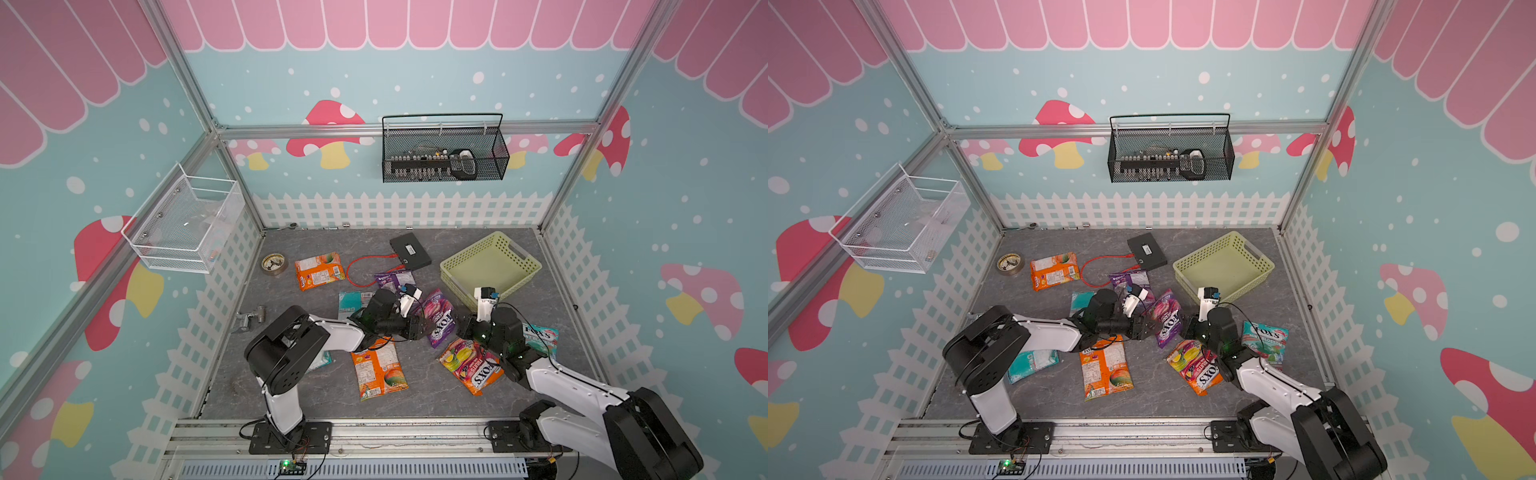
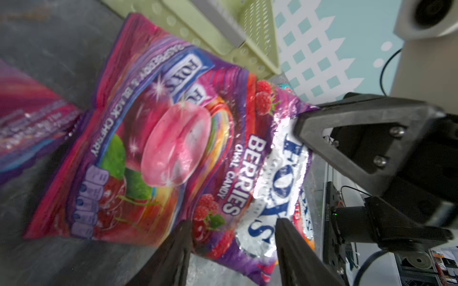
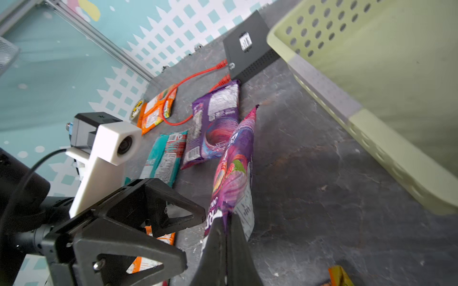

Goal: Put the candies in the basket
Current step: Pick up the candy at the center of the board, then place the candy in the basket.

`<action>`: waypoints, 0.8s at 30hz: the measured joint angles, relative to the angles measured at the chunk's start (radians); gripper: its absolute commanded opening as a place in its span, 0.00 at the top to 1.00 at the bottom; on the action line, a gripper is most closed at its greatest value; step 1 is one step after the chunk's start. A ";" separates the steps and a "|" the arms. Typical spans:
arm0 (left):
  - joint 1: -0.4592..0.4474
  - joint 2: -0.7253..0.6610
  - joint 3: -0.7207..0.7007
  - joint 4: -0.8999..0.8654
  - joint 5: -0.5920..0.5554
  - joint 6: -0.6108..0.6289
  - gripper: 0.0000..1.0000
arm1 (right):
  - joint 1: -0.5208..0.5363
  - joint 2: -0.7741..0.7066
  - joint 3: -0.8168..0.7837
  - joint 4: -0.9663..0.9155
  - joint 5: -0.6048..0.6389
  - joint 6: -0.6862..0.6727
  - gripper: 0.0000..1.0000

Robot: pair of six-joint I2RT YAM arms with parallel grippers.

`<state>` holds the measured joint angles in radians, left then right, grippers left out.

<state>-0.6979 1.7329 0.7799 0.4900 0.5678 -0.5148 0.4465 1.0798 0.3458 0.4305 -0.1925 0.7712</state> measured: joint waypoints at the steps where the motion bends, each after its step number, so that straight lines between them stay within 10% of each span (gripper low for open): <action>1: 0.000 -0.036 0.000 -0.009 -0.010 0.002 0.35 | 0.000 -0.012 0.021 -0.023 -0.010 -0.011 1.00; 10: 0.000 -0.381 -0.060 -0.061 -0.250 0.058 0.01 | 0.000 -0.095 0.282 -0.344 -0.043 -0.135 1.00; 24: -0.023 -0.491 -0.324 0.037 -0.448 0.184 0.01 | -0.130 0.066 0.776 -0.679 0.060 -0.310 1.00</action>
<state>-0.7212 1.2415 0.4561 0.5274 0.1196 -0.3305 0.3168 1.1458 1.1217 -0.2489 -0.1326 0.4614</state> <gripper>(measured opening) 0.993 0.041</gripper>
